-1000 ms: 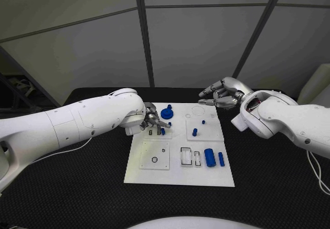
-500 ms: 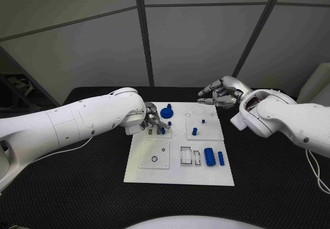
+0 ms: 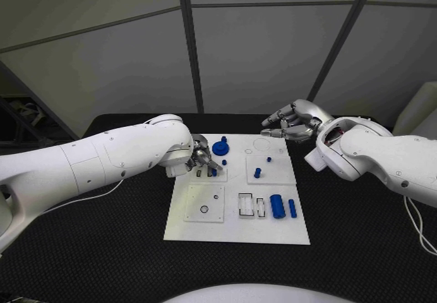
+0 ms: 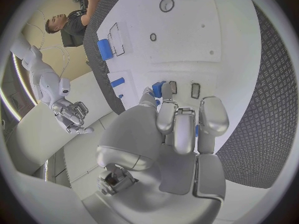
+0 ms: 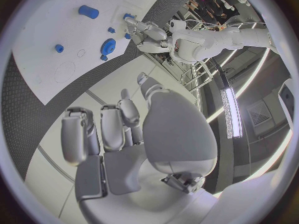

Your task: Assemble the parts on the task board

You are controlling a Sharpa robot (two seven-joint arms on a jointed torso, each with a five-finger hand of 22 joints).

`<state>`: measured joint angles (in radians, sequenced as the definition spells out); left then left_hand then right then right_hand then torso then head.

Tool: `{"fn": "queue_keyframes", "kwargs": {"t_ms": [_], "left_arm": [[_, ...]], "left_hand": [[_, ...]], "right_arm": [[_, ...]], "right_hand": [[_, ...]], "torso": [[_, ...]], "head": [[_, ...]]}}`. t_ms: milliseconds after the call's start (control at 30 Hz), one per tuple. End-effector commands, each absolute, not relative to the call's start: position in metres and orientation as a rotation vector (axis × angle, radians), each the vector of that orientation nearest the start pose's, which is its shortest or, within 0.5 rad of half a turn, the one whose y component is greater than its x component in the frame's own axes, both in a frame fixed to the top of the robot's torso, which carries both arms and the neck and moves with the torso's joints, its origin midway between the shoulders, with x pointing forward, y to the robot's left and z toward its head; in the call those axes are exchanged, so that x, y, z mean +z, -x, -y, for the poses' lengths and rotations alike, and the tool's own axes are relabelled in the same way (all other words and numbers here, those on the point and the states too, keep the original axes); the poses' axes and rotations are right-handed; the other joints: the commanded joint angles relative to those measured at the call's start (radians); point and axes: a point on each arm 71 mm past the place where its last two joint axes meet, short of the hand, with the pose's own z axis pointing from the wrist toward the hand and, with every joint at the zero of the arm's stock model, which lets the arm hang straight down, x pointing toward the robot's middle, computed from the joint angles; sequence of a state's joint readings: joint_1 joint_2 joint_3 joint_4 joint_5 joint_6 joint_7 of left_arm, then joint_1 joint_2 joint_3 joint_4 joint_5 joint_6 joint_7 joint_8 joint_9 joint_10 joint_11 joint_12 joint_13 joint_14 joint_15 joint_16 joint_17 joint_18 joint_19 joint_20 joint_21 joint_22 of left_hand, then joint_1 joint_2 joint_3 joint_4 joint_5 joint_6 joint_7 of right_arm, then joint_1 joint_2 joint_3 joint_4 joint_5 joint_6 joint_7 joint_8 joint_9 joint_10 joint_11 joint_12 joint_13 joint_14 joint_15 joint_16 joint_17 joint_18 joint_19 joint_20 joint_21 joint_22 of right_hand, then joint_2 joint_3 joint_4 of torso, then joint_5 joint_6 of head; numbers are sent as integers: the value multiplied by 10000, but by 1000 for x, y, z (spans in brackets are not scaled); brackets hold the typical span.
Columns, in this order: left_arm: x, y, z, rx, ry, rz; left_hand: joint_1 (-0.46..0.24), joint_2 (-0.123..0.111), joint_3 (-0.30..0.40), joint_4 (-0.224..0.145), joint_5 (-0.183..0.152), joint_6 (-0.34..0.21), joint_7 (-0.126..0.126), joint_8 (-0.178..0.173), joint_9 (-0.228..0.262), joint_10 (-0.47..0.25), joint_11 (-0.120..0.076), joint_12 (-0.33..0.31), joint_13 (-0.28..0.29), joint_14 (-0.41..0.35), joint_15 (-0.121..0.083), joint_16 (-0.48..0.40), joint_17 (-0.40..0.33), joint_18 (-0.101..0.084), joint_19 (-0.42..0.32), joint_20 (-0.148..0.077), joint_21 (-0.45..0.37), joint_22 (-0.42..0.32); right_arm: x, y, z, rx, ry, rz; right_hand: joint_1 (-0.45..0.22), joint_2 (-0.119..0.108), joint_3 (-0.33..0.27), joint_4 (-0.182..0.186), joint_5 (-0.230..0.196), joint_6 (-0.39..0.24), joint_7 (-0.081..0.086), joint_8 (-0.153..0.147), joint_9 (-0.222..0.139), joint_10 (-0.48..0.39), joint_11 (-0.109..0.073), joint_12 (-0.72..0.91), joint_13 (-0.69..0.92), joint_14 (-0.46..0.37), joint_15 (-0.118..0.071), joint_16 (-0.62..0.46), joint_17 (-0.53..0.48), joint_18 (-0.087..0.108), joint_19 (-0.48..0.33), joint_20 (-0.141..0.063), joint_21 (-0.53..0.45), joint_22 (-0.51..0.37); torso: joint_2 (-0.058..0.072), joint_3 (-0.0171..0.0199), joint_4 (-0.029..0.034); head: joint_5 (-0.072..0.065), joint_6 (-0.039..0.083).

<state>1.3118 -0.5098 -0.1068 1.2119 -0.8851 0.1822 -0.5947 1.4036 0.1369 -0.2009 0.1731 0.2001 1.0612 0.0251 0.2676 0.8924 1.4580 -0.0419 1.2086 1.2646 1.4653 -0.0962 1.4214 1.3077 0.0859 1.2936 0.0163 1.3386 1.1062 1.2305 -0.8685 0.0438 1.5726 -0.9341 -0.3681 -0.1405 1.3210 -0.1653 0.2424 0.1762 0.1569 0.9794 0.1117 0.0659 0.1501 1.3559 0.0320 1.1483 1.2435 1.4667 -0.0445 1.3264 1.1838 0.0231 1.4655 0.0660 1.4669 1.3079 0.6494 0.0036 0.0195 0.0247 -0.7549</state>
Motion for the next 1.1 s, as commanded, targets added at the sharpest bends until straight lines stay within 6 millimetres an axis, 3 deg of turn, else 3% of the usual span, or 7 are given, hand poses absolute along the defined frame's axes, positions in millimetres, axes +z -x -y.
{"fn": "queue_keyframes", "kwargs": {"t_ms": [33,167,367,400,500,733,1100], "left_arm": [[-214,-530,-136,-4043,2458,-24175],[-214,-530,-136,-4115,2531,-24213],[-214,-528,-137,-4208,2593,-24228],[-214,-528,-138,-4262,2664,-24220],[-213,-527,-141,-4358,2800,-24171],[-210,-523,-152,-4572,3258,-23779],[-206,-515,-164,-4637,3289,-23163]], "left_hand": [[300,97,80,-165,575,-60,-57,-133,30,333,-65,-15,1123,611,-69,49,621,91,-48,-49,46,19],[597,114,265,-403,1645,-95,-45,-340,71,332,-62,-107,1164,606,-74,45,620,92,-68,-59,49,40],[810,-110,842,-665,4188,-110,69,-601,249,345,6,-242,1242,610,-20,67,657,94,-98,-38,60,85],[850,-159,1048,-726,4400,-113,77,-642,292,348,9,-271,1254,608,-22,65,656,89,-107,-19,61,92],[692,-479,2235,-781,3846,-64,133,-791,465,371,106,-389,1302,606,-1,69,667,94,-142,7,69,127],[-423,-1634,5085,-980,3802,147,116,-972,1050,499,108,-545,1472,622,-8,90,705,88,-147,41,91,217],[-1059,-1954,6313,-1393,3743,251,112,-1027,1511,601,32,-480,1636,646,-2,149,784,85,-84,18,129,328]], "right_arm": [[-140,-496,208,9014,-3975,-16702],[-140,-496,208,8996,-3983,-16706],[-140,-496,209,8988,-3982,-16716],[-140,-496,209,8982,-3983,-16719],[-140,-497,209,8972,-3986,-16721],[-141,-498,212,8913,-4017,-16695],[-140,-497,214,8873,-3909,-16662]], "right_hand": [[28,-16,26,59,43,77,7,31,11,46,-41,17,13,207,-13,-34,5,114,237,3,-56,1388],[38,-13,32,58,49,79,5,31,14,50,-42,22,15,210,-14,-30,13,113,240,2,-53,1392],[39,-12,33,57,50,79,5,31,14,50,-42,23,15,210,-14,-30,15,113,241,2,-52,1393],[39,-12,33,57,50,79,5,31,14,50,-42,23,15,210,-14,-30,15,113,241,2,-52,1393],[39,-12,33,57,50,79,5,31,14,50,-42,23,15,210,-14,-30,15,113,241,2,-52,1393],[47,-11,37,56,55,80,4,30,16,49,-43,18,10,209,-16,-39,3,116,234,1,-64,1381],[48,-12,37,59,58,78,5,27,17,51,-43,20,10,212,-16,-35,12,116,235,0,-64,1382]], "torso": [[0,0,-3],[1,0,3],[3,-2,0],[3,-2,0],[0,0,11],[-13,4,26],[11,0,0]], "head": [[4,-11],[5,-25],[4,-31],[4,-31],[-1,-44],[9,-4],[50,-21]]}}
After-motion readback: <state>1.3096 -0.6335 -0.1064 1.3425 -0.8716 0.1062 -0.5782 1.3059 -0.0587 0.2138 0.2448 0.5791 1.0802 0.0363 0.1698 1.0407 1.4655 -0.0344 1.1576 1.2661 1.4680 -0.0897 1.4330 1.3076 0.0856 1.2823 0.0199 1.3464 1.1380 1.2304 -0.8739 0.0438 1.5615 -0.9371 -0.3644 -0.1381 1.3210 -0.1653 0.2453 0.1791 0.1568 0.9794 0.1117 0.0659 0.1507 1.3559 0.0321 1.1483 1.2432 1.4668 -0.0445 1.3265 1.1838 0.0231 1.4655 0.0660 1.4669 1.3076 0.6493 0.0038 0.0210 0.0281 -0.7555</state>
